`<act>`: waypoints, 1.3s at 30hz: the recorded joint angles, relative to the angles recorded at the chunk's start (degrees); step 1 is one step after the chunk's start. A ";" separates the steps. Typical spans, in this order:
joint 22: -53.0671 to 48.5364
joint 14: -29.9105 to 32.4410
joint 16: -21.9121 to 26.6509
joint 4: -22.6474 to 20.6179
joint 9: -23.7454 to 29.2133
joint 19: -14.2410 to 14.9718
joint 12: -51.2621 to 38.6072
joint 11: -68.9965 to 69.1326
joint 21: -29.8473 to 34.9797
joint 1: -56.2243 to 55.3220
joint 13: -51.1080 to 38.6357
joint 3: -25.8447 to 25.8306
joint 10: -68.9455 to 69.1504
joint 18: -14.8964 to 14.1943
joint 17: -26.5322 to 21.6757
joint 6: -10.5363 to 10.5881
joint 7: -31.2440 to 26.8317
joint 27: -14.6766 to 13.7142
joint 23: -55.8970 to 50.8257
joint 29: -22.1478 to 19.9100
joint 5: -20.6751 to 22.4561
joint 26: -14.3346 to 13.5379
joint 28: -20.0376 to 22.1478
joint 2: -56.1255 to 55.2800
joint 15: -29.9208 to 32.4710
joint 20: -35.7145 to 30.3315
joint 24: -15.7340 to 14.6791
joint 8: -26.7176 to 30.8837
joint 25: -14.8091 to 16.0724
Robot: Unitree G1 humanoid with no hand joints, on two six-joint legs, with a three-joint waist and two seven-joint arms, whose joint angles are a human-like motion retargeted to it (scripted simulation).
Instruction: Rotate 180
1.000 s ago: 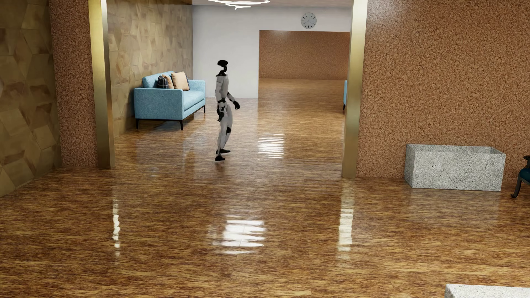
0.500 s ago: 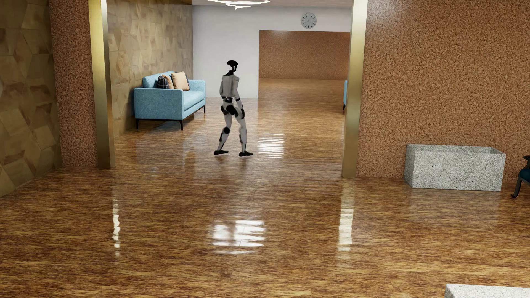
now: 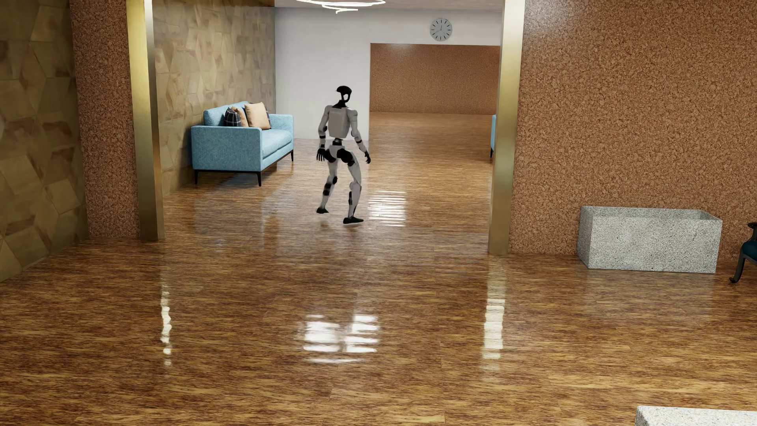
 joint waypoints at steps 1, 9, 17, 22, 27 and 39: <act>-1.01 -1.14 0.74 0.80 -0.30 0.26 -1.04 -0.40 0.04 1.91 -0.57 0.50 -6.92 0.36 -0.13 0.76 2.84 0.13 0.16 -0.02 0.60 -0.26 0.90 0.05 -0.07 0.09 -0.07 0.66 -0.05; -5.00 4.20 4.88 -9.72 -2.69 3.85 -14.75 -3.54 -6.68 13.71 9.22 -0.42 -36.34 1.12 -0.35 1.96 4.58 2.33 1.17 -1.73 -3.97 -2.11 1.80 2.27 0.72 -4.63 0.21 2.32 3.00; -10.79 1.07 1.90 -13.67 -3.72 6.79 -12.78 -2.84 -13.97 16.13 23.45 -0.02 -34.84 3.09 7.79 -0.79 1.91 7.62 9.46 6.01 -8.30 -3.65 4.78 6.94 -0.50 -4.49 -3.24 -0.07 7.84; -4.07 -0.63 -1.26 -13.56 -4.18 7.76 -6.70 -3.46 -15.73 18.54 23.16 0.39 -33.60 3.33 7.28 -3.42 1.60 6.08 6.80 5.88 -8.32 -0.85 3.78 10.40 -0.61 -0.72 -3.21 -0.84 4.84; 2.81 -2.06 -4.31 -12.15 -4.59 7.98 -0.77 -5.45 -6.91 20.47 12.99 1.83 -32.61 3.43 1.68 -4.82 3.70 3.90 4.86 4.66 -6.68 3.24 3.78 11.98 0.22 3.39 -4.43 0.95 -3.57; 0.49 -1.36 -4.29 -12.15 -4.05 7.76 -1.69 -6.17 -0.60 18.14 6.91 3.18 -33.48 3.70 4.64 -5.61 4.95 0.43 -1.68 2.47 -6.37 0.91 3.62 9.04 0.69 4.65 -2.11 2.18 1.07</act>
